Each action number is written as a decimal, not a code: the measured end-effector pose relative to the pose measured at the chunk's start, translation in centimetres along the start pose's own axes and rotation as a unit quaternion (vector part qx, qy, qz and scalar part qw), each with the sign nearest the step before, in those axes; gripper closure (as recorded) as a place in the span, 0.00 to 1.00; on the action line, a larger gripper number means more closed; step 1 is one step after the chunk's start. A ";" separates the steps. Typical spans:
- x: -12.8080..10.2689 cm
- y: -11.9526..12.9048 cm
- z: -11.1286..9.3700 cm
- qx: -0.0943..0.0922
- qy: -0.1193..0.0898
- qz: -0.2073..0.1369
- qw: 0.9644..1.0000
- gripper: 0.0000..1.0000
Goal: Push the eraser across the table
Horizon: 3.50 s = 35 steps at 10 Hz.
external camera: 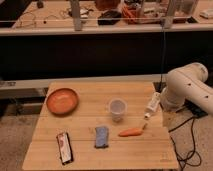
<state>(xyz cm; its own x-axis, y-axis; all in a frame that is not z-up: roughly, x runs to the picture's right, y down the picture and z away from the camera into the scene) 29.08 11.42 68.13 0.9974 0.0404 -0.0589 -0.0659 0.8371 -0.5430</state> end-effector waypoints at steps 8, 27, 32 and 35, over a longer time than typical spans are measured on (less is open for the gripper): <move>0.0 0.0 -0.1 0.001 0.001 0.000 1.000 0.20; -9.9 1.4 0.0 -0.016 0.002 -0.107 0.994 0.20; -13.3 3.2 -0.1 -0.024 0.002 -0.154 0.988 0.20; -14.4 4.6 -0.1 -0.027 0.006 -0.188 0.982 0.20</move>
<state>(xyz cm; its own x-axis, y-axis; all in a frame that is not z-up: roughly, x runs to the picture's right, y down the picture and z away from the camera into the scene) 14.45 14.62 66.45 0.9514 -0.2725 0.1434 0.3044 0.7614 -0.5723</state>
